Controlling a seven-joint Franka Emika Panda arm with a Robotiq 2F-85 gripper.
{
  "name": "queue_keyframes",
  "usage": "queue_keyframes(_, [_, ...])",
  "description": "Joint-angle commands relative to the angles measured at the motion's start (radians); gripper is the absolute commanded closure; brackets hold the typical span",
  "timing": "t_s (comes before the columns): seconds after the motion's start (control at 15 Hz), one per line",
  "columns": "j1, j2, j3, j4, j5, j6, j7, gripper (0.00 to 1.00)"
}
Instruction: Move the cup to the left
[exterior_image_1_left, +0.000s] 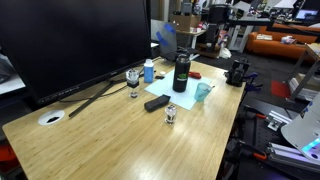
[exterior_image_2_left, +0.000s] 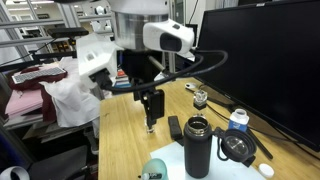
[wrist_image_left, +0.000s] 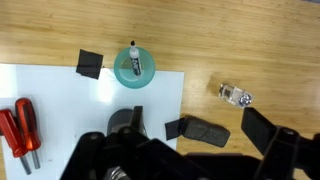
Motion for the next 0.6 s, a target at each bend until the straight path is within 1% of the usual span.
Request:
queue_keyframes(0.0, [-0.01,0.06,0.025,-0.038,0.014,0.056,0.054,0.0])
queue_keyframes(0.13, [-0.016,0.1,0.038,-0.058,-0.011,0.084,0.101,0.0])
queue_keyframes(0.27, [-0.018,0.143,0.043,-0.069,-0.028,0.104,0.118,0.0])
queue_keyframes(0.33, [-0.02,0.167,0.047,-0.074,-0.059,0.128,0.132,0.0])
queue_keyframes(0.53, [-0.022,0.249,0.043,-0.059,-0.07,0.162,0.109,0.0])
